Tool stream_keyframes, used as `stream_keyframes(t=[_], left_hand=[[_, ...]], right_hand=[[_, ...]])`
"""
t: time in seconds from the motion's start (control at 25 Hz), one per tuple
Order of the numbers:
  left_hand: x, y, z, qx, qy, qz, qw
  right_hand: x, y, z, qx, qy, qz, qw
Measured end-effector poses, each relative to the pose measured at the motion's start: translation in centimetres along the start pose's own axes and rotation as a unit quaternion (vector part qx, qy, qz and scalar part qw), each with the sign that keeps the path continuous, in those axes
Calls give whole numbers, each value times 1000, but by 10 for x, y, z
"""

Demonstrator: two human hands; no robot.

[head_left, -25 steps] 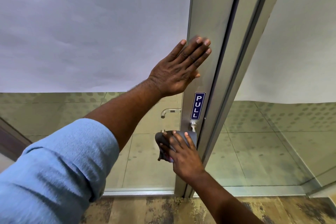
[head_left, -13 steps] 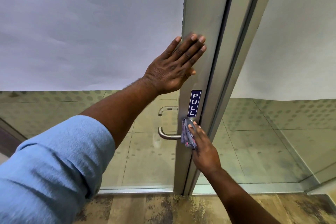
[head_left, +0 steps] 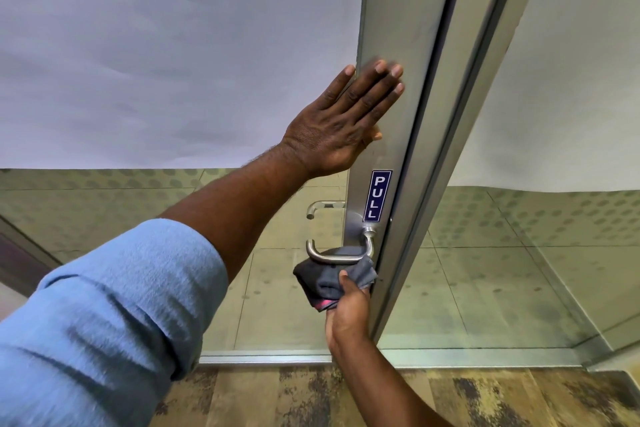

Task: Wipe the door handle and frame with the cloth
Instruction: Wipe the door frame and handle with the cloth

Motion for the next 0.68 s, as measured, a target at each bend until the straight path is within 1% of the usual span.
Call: stream_keyframes(t=[0.16,0.24,0.32,0.44,0.56,0.6,0.68], left_hand=[[1,0,0,5,-3,7,1000],[1,-1,0,6,-4,3,1000],[0,0,1,5,-5,0,1000],[1,3,0,4,-3,5,1000],[1,5,0,6,-3,5,1000],[1,5,0,4,-3,2,1000],[0,4,0,-1,-1,-5,1000]], right_hand=[[-16,-26,28,64,-96,-45,992],[-16,-34,29,77,-115,-51,989],[-15,-33,24,70,-116,-51,989],[-11,-16,6,65,-77,-13,995],[-6,0,-26,37,5,38,999],[-3,0,-41,3,46,40,998],[-1,-11,-67,-137,110,-4,984]])
Point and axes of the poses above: each hand's wrist, its own x-axis towards the middle knuckle, its own y-axis out of the back of the hand, z = x × y, the point moved 8 cm from there along x, towards the middle knuckle, and after that the axes turned 1 degree about y, right-handed, at the moved point
